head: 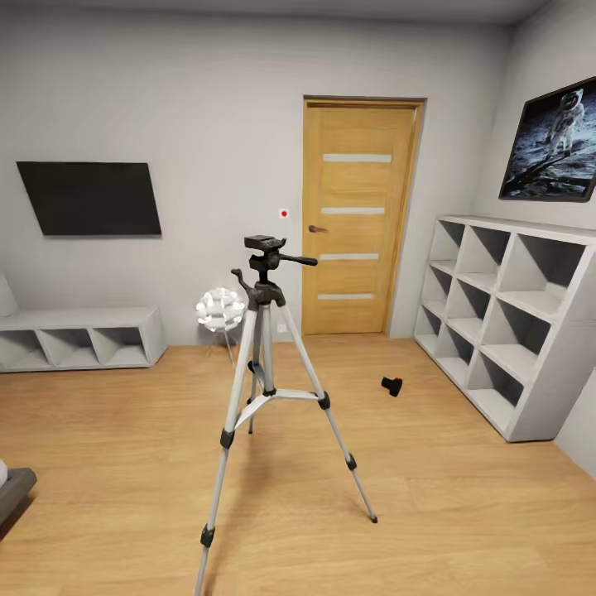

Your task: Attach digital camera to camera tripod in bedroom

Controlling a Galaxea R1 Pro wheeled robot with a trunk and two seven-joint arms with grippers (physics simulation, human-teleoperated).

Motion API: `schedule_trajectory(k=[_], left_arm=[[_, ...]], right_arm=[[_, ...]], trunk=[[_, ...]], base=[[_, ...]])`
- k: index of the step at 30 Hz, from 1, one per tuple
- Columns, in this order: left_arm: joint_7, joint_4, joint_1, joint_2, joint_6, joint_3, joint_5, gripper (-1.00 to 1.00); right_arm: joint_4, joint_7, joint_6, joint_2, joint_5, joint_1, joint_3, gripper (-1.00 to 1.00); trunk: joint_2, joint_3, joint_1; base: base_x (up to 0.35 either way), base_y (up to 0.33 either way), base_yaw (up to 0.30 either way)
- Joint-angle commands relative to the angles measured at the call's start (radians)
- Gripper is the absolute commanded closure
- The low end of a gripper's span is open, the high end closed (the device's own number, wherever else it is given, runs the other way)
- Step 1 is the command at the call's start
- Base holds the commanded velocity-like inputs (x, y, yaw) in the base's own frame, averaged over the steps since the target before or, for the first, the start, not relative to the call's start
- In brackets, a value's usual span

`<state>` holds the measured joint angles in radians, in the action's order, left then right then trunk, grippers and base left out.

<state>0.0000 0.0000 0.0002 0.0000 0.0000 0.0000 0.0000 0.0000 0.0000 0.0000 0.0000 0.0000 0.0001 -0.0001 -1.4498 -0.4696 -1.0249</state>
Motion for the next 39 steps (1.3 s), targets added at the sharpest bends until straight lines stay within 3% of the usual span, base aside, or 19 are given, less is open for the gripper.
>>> schedule_trajectory(k=[1,6,13,39], left_arm=[[-0.003,-0.006,0.002,-0.002,-0.006,0.006,0.006,-1.0],[-0.003,-0.025,0.002,-0.002,-0.011,0.013,0.018,-1.0],[-0.003,-0.028,0.003,-0.004,-0.012,0.014,-0.005,-1.0],[-0.003,-0.029,0.003,-0.005,-0.012,0.014,-0.008,-1.0]], right_arm=[[0.001,-0.005,-0.003,-0.006,0.006,-0.002,0.005,-1.0],[0.0,-0.005,-0.004,-0.006,0.005,-0.002,0.005,-1.0],[0.0,-0.007,-0.008,-0.011,0.008,-0.002,0.005,-1.0],[0.0,-0.005,-0.035,-0.009,0.011,-0.002,0.006,-1.0]], trunk=[[0.0,0.0,0.0],[0.0,0.0,0.0],[0.0,0.0,0.0],[0.0,0.0,0.0]], base=[[0.0,0.0,0.0],[0.0,0.0,0.0],[0.0,0.0,0.0],[0.0,0.0,0.0]])
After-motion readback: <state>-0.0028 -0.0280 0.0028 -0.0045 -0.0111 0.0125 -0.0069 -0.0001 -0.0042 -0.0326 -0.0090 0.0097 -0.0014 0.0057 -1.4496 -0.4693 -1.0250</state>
